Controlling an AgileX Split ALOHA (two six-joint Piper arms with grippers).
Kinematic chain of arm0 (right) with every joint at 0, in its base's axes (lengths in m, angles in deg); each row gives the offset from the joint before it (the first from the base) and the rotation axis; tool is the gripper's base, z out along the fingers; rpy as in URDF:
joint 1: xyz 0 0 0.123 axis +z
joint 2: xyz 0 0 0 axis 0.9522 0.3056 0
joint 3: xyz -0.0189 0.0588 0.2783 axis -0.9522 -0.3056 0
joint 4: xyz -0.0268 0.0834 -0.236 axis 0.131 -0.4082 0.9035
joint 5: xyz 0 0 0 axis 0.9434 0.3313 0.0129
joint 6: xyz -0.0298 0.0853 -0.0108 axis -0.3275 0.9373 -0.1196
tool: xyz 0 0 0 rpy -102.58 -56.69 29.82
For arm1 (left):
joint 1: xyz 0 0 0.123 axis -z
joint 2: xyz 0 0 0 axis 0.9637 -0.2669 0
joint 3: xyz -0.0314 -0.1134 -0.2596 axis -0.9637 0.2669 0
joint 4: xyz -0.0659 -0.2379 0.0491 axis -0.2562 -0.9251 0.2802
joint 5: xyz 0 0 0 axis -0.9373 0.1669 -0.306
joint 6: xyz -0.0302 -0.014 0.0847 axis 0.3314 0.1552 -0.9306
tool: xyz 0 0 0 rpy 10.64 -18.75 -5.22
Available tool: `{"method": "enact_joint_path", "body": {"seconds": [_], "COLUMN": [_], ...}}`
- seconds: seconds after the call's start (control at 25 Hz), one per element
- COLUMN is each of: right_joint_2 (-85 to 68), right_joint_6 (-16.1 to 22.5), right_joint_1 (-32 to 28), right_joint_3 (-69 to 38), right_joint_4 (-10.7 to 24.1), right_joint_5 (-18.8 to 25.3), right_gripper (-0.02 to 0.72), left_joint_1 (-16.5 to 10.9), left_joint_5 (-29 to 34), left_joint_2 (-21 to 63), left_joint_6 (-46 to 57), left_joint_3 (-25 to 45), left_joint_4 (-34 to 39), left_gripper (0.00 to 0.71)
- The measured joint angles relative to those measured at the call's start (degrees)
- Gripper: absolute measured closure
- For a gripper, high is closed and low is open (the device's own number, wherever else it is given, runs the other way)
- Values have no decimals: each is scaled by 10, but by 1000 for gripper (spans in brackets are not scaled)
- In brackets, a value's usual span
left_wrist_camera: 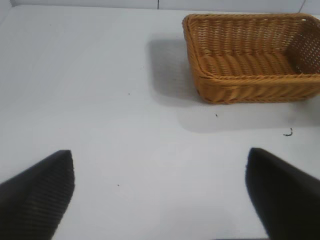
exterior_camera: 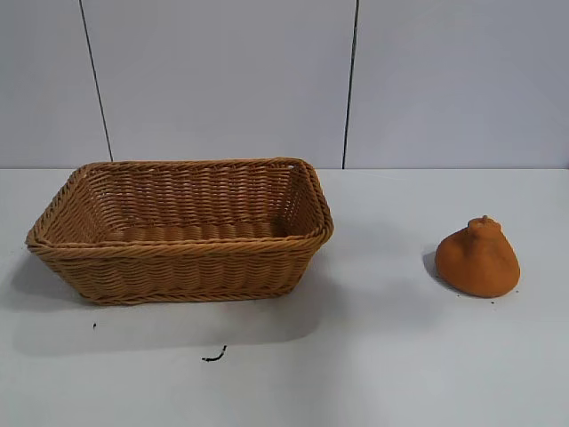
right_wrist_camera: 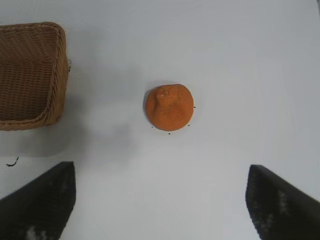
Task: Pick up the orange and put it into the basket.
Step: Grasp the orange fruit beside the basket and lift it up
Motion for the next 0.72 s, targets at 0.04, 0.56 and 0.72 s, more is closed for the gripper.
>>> {"method": "enact_joint_path", "body": {"seconds": [0.04, 0.56, 0.72], "right_joint_2": [43, 400, 458], "right_joint_6": [0, 0, 0], "right_joint_1": [0, 0, 0], "right_joint_3": [31, 194, 194], "right_joint_4": [-1, -2, -4], "right_joint_5": [8, 22, -3], "right_gripper": [73, 73, 73], "left_joint_1": [0, 0, 0], "left_joint_5": [0, 1, 1], "left_joint_2": [0, 0, 0], "left_joint_6": [0, 0, 0], "left_joint_3": [0, 0, 0], "left_joint_4": [0, 0, 0], "left_gripper": [44, 44, 44]}}
